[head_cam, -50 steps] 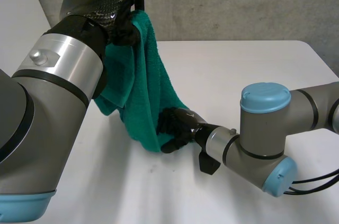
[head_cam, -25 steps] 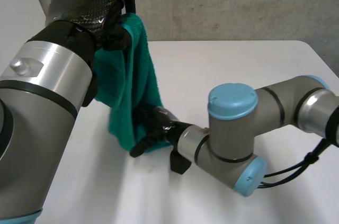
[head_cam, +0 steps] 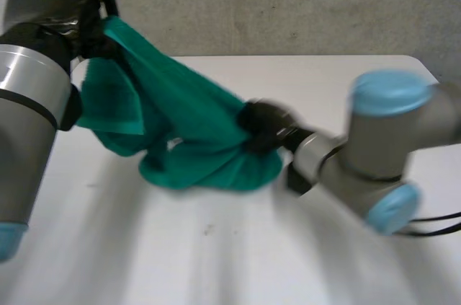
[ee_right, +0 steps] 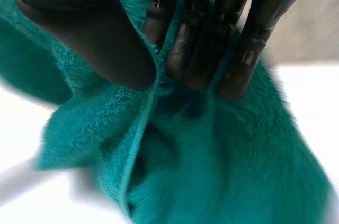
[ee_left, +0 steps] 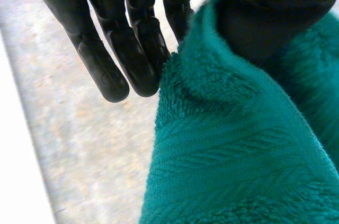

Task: Fold the towel.

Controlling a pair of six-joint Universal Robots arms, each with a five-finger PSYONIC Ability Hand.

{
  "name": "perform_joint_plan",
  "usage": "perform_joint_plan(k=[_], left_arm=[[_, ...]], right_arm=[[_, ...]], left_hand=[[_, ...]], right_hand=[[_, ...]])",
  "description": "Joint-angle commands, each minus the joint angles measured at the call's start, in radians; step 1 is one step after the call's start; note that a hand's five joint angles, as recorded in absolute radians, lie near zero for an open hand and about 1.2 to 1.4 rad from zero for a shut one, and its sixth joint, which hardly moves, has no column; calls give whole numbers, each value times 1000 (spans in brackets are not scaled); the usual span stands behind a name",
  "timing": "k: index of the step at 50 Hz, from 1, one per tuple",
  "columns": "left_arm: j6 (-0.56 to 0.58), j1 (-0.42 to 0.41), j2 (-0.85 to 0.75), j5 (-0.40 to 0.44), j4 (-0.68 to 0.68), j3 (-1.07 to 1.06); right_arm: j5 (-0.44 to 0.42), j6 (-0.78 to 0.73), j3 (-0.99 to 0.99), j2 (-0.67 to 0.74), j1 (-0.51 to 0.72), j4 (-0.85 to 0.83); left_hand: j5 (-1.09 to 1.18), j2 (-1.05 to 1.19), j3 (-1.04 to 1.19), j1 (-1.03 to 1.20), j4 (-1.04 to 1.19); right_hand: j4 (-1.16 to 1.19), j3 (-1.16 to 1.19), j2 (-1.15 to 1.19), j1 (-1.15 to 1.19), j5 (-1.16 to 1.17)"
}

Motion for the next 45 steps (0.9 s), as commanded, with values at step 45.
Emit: perform_joint_plan(k=[45], left_arm=[[333,57,-339,224,368,486]], right_arm=[[164,-723,-500,-164,-95,-267]], left_hand=[[244,200,206,271,200]], right_hand=[[208,222,234,417,237]])
